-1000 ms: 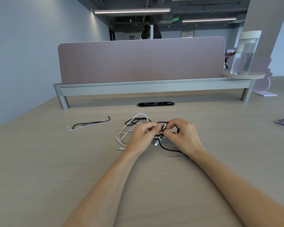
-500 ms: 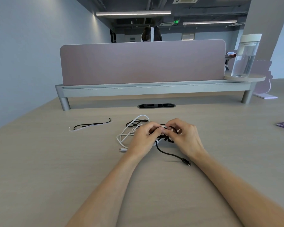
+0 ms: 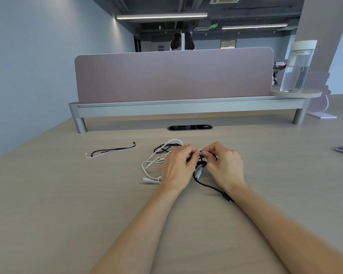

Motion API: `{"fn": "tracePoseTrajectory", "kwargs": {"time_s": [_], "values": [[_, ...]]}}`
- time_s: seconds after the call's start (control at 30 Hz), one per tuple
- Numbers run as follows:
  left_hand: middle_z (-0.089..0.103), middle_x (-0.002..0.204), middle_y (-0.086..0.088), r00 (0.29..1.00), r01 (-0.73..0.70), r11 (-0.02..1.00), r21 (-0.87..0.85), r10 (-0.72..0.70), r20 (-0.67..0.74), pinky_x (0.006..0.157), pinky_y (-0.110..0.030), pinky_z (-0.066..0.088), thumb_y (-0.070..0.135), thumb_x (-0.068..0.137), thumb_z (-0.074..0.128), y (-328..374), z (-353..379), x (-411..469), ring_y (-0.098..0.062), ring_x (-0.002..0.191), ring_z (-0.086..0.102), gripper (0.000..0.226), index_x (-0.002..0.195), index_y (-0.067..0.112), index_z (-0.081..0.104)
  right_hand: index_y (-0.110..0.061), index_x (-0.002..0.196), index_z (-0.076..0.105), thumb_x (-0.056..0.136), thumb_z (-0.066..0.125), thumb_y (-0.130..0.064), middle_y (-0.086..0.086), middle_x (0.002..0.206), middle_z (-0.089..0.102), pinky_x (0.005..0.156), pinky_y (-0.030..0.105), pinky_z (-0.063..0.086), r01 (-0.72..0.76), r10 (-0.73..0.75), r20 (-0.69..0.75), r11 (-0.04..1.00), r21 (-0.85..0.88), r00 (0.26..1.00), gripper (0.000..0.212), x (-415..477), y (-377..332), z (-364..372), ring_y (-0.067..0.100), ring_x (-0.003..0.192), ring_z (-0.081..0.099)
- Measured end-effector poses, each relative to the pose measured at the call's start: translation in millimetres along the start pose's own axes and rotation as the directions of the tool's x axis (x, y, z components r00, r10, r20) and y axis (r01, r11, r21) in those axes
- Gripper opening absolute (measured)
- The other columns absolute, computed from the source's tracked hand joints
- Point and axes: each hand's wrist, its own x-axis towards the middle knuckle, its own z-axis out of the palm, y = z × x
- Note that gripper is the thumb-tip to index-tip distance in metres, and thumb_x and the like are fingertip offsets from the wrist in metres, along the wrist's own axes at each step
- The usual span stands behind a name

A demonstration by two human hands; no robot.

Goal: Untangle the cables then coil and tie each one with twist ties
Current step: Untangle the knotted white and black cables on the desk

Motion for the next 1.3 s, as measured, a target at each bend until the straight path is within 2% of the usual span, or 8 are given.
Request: {"fn": "tracePoseTrajectory", "kwargs": {"time_s": [0.13, 0.3, 0.43, 0.57, 0.83, 0.97, 1.17, 1.3], "values": [[0.064, 0.082, 0.008, 0.999, -0.005, 1.000, 0.023, 0.006, -0.048, 0.067, -0.039, 0.047, 0.036, 0.092, 0.051, 5, 4, 0, -0.016, 0.079, 0.057, 0.019, 0.083, 0.023, 0.062, -0.027, 0.083, 0.061, 0.090, 0.057, -0.025, -0.011, 0.082, 0.073, 0.069, 0.036, 0.048, -0.045, 0.045, -0.007, 0.998, 0.035, 0.999, 0.008, -1, -3, -2, 0.023, 0.077, 0.062], [0.059, 0.071, 0.013, 0.993, 0.083, 0.986, -0.146, -0.094, -0.073, 0.064, -0.032, 0.045, 0.036, 0.093, 0.055, 4, 0, 1, -0.009, 0.070, 0.055, 0.020, 0.077, 0.025, 0.059, -0.026, 0.082, 0.055, 0.092, 0.055, -0.024, -0.014, 0.058, 0.061, 0.060, 0.032, 0.036, -0.090, 0.092, -0.016, 0.990, 0.109, 0.996, 0.011, 1, -3, -3, 0.020, 0.066, 0.053], [0.061, 0.070, 0.012, 0.980, 0.173, 0.969, -0.175, -0.188, -0.069, 0.067, -0.034, 0.049, 0.038, 0.092, 0.055, 10, 3, 1, -0.012, 0.072, 0.060, 0.019, 0.077, 0.028, 0.059, -0.023, 0.086, 0.052, 0.096, 0.049, -0.019, -0.005, 0.076, 0.062, 0.067, 0.037, 0.044, -0.087, 0.070, 0.087, 0.973, 0.214, 0.994, 0.010, 2, -3, -3, 0.023, 0.070, 0.055], [0.066, 0.074, 0.006, 0.954, 0.266, 0.945, -0.189, -0.286, -0.087, 0.073, -0.037, 0.050, 0.033, 0.089, 0.054, 12, 3, 2, -0.018, 0.076, 0.062, 0.018, 0.080, 0.020, 0.062, -0.018, 0.090, 0.052, 0.096, 0.048, -0.014, -0.005, 0.097, 0.053, 0.077, 0.040, 0.046, -0.022, 0.006, 0.078, 0.978, 0.207, 0.997, 0.007, 2, -5, -2, 0.017, 0.083, 0.053], [0.062, 0.094, 0.005, 0.971, 0.096, 0.993, 0.062, -0.079, -0.227, 0.067, -0.039, 0.046, 0.025, 0.086, 0.058, 16, 7, -3, -0.019, 0.084, 0.059, 0.010, 0.087, 0.015, 0.058, -0.023, 0.083, 0.056, 0.091, 0.053, -0.018, -0.009, 0.081, 0.061, 0.072, 0.043, 0.052, -0.093, 0.085, 0.044, 0.963, 0.255, 0.995, 0.010, 3, -2, -2, 0.023, 0.074, 0.062], [0.059, 0.091, 0.007, 0.962, 0.119, 0.993, 0.018, -0.111, -0.248, 0.068, -0.034, 0.044, 0.022, 0.084, 0.060, 14, 7, -2, -0.015, 0.087, 0.057, 0.008, 0.084, 0.015, 0.057, -0.020, 0.082, 0.058, 0.090, 0.055, -0.017, -0.006, 0.075, 0.062, 0.069, 0.042, 0.052, -0.104, 0.096, 0.042, 0.959, 0.263, 0.994, 0.010, 2, -5, -2, 0.025, 0.070, 0.062], [0.060, 0.085, 0.006, 0.968, 0.191, 0.974, -0.124, -0.208, -0.138, 0.070, -0.031, 0.044, 0.019, 0.083, 0.060, 12, 5, 0, -0.015, 0.083, 0.056, 0.008, 0.080, 0.014, 0.055, -0.016, 0.084, 0.057, 0.088, 0.048, -0.008, -0.002, 0.070, 0.059, 0.068, 0.038, 0.048, -0.204, 0.213, -0.002, 0.940, 0.272, 0.977, 0.012, 6, 1, -6, 0.021, 0.066, 0.052], [0.065, 0.088, 0.001, 0.953, 0.299, 0.920, -0.252, -0.302, 0.029, 0.072, -0.027, 0.043, 0.023, 0.090, 0.057, 4, 2, 3, -0.016, 0.081, 0.059, 0.008, 0.086, 0.017, 0.057, -0.014, 0.088, 0.057, 0.094, 0.049, -0.012, 0.000, 0.079, 0.061, 0.054, 0.013, 0.040, -0.197, 0.196, 0.042, 0.904, 0.379, 0.980, 0.010, 7, 1, -7, 0.012, 0.063, 0.050]]}}
